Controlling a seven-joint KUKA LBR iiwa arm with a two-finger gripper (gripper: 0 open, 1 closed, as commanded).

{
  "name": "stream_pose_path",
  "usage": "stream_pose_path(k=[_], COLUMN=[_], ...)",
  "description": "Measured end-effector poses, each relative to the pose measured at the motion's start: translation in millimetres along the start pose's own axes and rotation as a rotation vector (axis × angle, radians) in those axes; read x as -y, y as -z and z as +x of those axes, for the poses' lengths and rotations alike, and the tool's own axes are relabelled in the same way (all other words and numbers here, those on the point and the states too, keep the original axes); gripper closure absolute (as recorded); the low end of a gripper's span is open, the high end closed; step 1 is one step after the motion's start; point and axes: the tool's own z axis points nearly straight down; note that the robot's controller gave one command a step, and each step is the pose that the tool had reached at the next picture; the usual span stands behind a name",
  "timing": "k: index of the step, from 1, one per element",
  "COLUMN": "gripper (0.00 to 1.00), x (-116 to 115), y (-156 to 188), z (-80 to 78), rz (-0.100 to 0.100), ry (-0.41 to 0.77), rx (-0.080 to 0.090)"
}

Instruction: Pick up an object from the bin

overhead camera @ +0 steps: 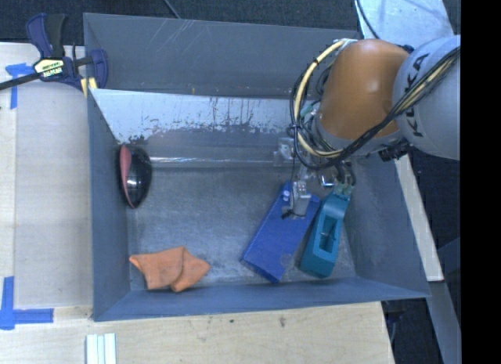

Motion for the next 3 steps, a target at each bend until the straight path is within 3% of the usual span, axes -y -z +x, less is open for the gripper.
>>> stream_pose_path(k=[1, 2, 3], gripper=[0.00, 0.00, 0.00], x=[44.4, 76.1, 76.2], y=[-33.6, -47.2, -55.6], z=[2.8, -18.9, -27.2], rz=[-0.001, 0.001, 0.000], ry=[-0.057, -0.180, -0.262], rx=[0.004, -0.002, 0.001])
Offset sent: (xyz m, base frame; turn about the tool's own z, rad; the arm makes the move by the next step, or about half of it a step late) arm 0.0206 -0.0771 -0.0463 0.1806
